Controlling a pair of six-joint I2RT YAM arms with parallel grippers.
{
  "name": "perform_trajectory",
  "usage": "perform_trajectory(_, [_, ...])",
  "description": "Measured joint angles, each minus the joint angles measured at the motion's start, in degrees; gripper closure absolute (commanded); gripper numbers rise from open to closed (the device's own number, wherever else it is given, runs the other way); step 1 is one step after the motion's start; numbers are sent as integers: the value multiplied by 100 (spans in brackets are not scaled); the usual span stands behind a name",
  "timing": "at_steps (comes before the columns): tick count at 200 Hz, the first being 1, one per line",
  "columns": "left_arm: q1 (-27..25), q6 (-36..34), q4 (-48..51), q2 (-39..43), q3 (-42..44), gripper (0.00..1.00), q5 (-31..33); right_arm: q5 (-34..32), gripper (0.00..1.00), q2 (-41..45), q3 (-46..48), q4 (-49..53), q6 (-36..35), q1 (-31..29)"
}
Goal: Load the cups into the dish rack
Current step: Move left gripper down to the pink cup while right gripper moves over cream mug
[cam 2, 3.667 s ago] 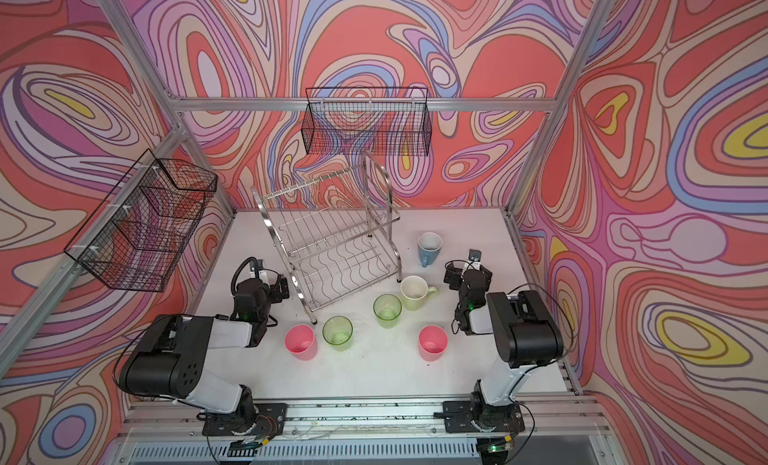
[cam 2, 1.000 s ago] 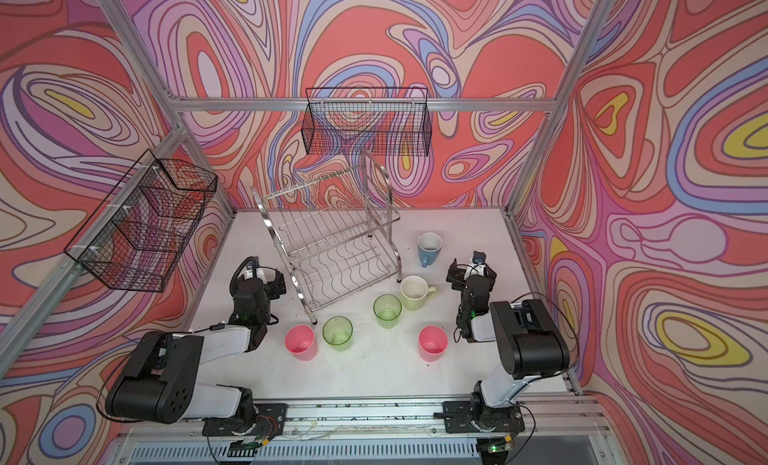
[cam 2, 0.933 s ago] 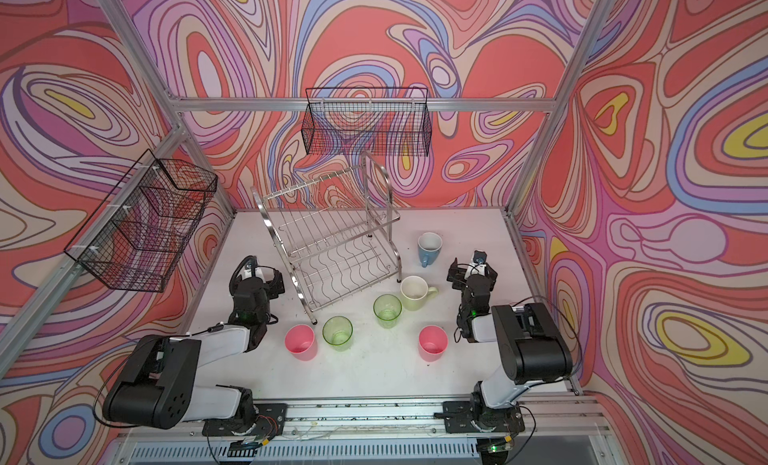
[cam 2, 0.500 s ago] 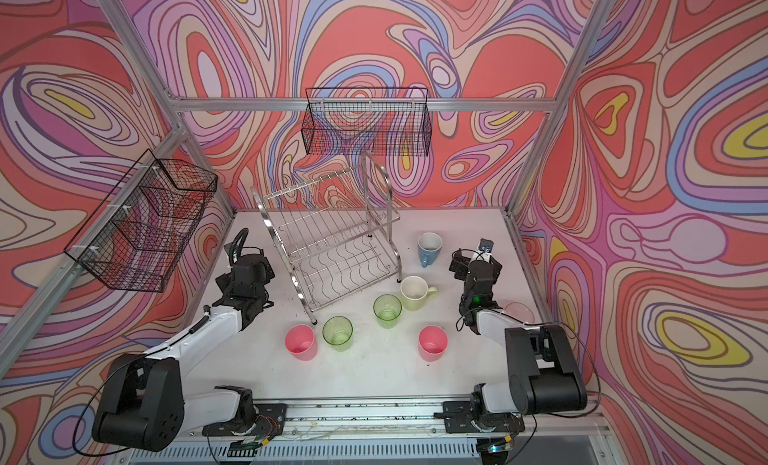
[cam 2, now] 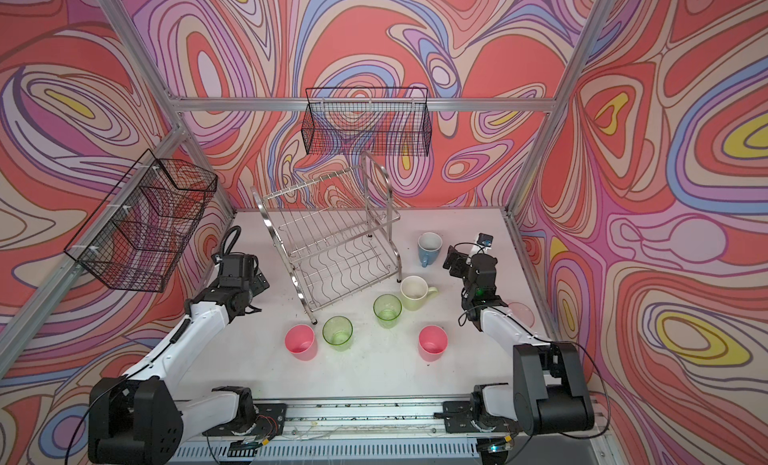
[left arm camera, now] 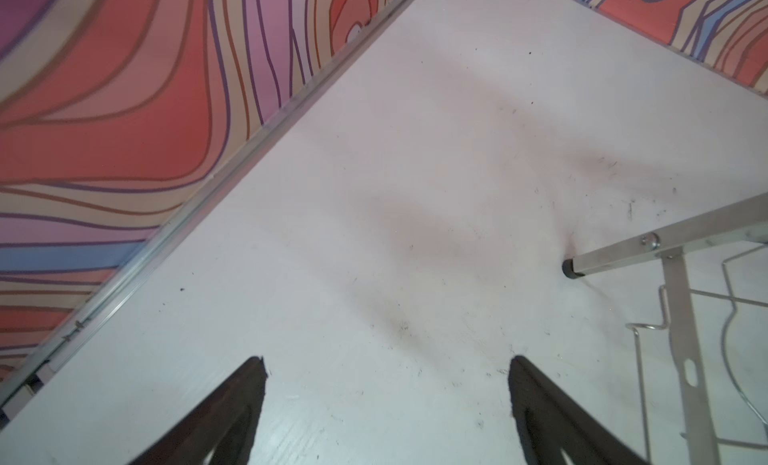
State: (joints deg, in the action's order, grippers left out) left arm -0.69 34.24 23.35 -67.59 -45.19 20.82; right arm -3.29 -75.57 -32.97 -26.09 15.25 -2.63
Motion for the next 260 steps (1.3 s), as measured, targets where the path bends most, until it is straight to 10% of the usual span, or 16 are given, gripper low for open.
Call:
perform_trajectory(111, [787,81,614,278,-101,8,-3759,1541,5,393,-144,841,529,-120])
perform_trajectory(260, [782,205,2645,1274,-31,25,-4207,841,15,466,-1285,3611,590,-671])
